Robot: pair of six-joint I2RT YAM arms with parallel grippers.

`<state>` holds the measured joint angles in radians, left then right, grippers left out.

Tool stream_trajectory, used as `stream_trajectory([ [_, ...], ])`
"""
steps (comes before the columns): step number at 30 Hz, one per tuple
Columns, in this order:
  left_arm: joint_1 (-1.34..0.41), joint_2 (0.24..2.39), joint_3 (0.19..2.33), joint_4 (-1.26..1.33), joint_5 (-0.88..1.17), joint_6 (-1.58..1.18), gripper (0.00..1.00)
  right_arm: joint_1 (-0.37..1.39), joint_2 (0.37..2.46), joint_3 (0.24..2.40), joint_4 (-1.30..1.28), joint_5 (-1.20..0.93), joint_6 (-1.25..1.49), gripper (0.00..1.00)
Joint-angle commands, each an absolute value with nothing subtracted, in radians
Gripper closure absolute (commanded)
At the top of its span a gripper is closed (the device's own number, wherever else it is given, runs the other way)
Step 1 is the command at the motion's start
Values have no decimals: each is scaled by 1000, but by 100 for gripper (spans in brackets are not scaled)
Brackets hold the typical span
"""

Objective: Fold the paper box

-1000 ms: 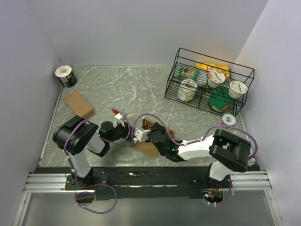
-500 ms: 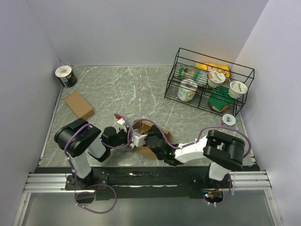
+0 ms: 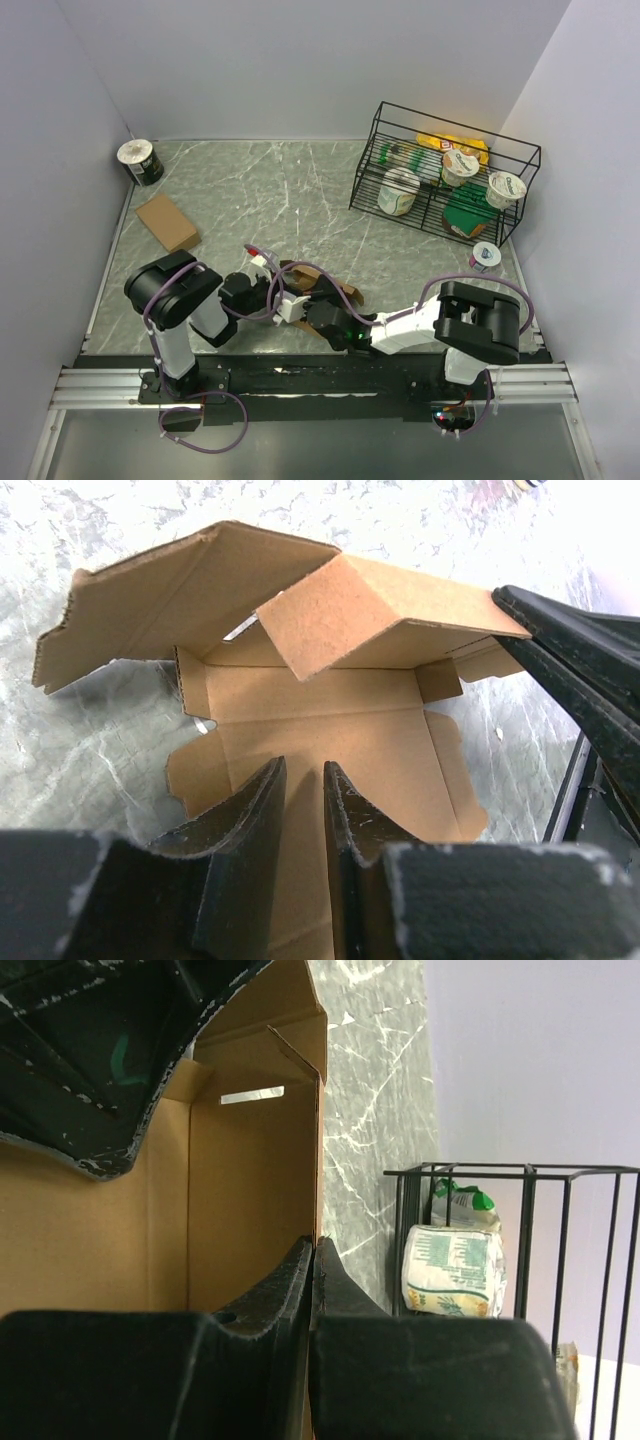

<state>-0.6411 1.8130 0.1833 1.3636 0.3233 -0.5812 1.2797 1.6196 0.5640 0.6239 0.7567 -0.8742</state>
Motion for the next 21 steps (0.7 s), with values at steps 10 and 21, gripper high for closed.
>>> stream_trajectory([
  [10, -650, 1505, 163, 1228, 293, -523, 56, 1290, 1643, 552, 561, 727, -769, 100],
  [21, -528, 1310, 60, 1065, 305, -492, 51, 1282, 1641, 560, 558, 723, -767, 100],
])
